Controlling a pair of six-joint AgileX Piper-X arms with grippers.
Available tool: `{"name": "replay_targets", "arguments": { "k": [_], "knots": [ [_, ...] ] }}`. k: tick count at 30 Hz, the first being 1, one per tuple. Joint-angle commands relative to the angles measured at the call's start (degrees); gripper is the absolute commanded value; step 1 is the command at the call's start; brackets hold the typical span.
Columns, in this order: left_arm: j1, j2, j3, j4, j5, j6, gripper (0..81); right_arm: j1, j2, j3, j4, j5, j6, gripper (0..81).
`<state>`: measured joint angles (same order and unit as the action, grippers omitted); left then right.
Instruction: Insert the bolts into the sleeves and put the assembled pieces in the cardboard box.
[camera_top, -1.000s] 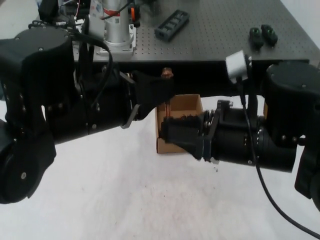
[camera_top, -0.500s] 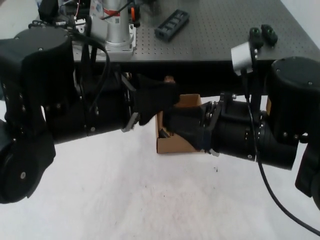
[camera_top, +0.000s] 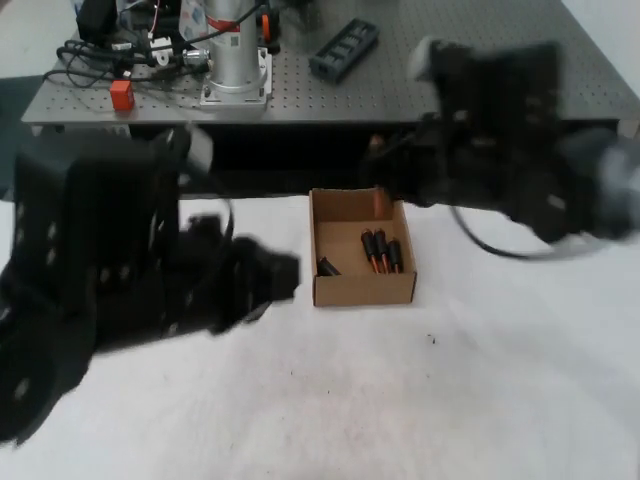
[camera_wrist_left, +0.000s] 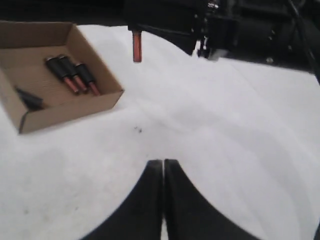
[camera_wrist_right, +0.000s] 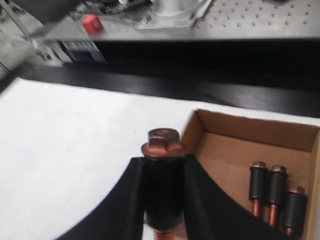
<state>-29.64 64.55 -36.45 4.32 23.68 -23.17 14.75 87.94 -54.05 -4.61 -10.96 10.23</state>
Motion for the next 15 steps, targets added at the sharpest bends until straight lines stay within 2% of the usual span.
{"name": "replay_targets", "arguments": {
  "k": [1,6,12,13,15],
  "knots": [
    [-0.02,-5.15,3.79,2.16,-7.74,1.35,0.6,-0.37,16.58,-14.98,9.38,5.01,-3.5,1.3],
    [-0.02,-17.4,13.42,4.01,-15.41,1.35,0.6,-0.27,25.75,-22.49,14.26,6.56,-3.5,1.3],
    [-0.02,-30.49,20.87,13.04,-21.04,-0.89,0.6,-0.27,29.76,-23.76,14.74,7.8,-3.72,0.3],
    [-0.02,-32.49,21.77,14.77,-21.72,-1.34,0.6,-0.27,29.84,-23.76,14.94,7.36,-4.07,3.0],
    [-0.02,-35.69,23.0,17.75,-23.68,-1.94,0.6,-0.27,29.99,-23.76,15.82,7.37,-5.16,14.1]
  ]
}}
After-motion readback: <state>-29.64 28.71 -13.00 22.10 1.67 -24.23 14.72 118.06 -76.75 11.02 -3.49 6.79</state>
